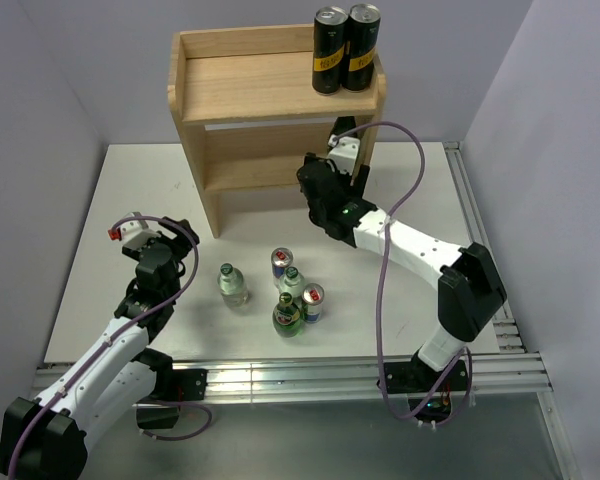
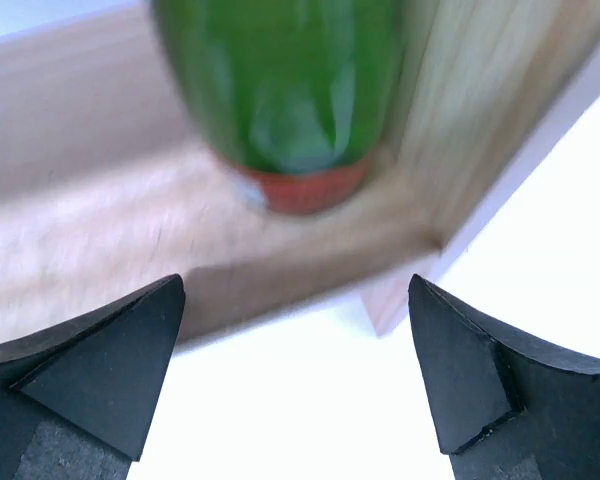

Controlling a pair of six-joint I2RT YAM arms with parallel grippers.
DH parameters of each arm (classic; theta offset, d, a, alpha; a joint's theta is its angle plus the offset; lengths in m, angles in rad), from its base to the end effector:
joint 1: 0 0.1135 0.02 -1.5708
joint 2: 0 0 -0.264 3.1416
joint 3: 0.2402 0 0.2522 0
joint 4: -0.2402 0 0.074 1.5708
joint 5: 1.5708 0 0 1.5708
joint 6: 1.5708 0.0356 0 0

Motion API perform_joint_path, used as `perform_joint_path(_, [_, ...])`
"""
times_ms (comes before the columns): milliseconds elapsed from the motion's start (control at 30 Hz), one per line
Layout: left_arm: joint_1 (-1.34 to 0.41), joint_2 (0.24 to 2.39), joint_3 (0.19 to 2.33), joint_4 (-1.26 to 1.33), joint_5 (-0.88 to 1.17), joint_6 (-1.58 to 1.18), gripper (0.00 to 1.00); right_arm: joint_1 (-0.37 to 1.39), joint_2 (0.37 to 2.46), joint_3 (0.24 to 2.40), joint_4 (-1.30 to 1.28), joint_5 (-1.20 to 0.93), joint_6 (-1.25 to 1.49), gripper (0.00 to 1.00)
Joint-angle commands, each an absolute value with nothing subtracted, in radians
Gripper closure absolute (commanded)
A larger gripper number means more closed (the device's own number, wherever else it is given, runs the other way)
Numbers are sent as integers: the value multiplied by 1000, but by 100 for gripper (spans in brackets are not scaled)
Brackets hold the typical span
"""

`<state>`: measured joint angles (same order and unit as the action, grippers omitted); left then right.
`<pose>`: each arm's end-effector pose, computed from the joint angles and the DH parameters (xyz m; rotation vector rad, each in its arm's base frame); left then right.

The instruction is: Place and organize the beverage onto the shelf

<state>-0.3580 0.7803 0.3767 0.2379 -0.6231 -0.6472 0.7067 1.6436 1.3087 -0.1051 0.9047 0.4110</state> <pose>0.1784 -0.0446 0.2412 -0.6826 1.5673 -0.2072 0.3050 0.2236 0.3121 0.2771 1.8182 -0.1329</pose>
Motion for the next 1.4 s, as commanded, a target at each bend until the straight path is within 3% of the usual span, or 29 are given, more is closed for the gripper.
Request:
perform_joint_path(0, [-362,772,425,242,-627,-637,18,758,1557,1276,-152,942,448,0])
perform_joint_path(500, [-362,770,423,241,-626,-637,18,1037,1120,938,-428,1101,782,0])
perform_joint_path(767, [-364,785,422,242,-623,-637,19,1357,931,663,-612,1045,1152,0])
perform_joint_path(1000, [-364,788,420,238,-617,-640,19,1594,1118,643,-681,1046,1428,0])
perform_joint_path(1200, [-364,787,417,242,-609,-640,19,1611,1310,615,-465,1009,1385,0])
perform_joint_path(1367, [-364,788,419,238,-611,-638,19,1605,1370,655,-561,1035,1477,0])
